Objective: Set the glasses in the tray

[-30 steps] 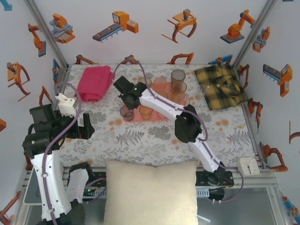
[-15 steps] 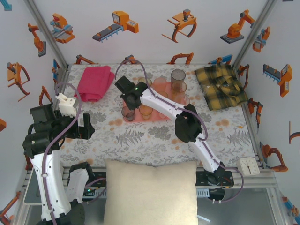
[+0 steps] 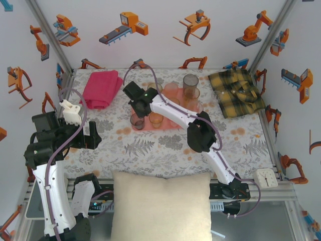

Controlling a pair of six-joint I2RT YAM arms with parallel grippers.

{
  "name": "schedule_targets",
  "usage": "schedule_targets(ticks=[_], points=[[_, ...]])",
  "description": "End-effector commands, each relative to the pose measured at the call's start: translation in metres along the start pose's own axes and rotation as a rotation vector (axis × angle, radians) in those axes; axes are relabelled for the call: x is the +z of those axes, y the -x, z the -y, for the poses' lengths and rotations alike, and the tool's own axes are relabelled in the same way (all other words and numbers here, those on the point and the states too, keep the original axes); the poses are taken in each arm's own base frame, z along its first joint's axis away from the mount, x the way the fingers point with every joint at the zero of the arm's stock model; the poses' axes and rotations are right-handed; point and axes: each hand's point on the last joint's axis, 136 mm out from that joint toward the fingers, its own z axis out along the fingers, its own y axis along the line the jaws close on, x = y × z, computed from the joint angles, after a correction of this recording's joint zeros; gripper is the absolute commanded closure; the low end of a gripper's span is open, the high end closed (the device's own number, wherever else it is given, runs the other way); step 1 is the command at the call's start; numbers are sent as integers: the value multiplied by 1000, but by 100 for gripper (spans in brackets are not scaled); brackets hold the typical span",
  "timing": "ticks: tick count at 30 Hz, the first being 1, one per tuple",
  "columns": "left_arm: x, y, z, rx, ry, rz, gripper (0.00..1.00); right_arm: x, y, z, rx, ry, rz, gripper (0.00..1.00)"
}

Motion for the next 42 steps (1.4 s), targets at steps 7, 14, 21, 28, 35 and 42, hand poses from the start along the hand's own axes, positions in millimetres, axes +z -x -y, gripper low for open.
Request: schedule_targets(ticks=[7,14,21,28,35,42], points=[[0,-1,4,-15,-21,0,3,5,0,1,28,8,1,77],[-1,-1,5,-15,-20,2,3,1,3,4,27,1,12,73],[-3,-1,5,-13,-15,5,3,-8,9,5,25,4,30,71],[-3,0,5,-9,-18,6,3,-21,16,8,18,-2,52,69],[-5,2,5,-2,-13,12,3,-35,25,10,6,-5,76,68],[-5,2,5,2,-10,10,3,-45,34,11,-8,-13,97,67]])
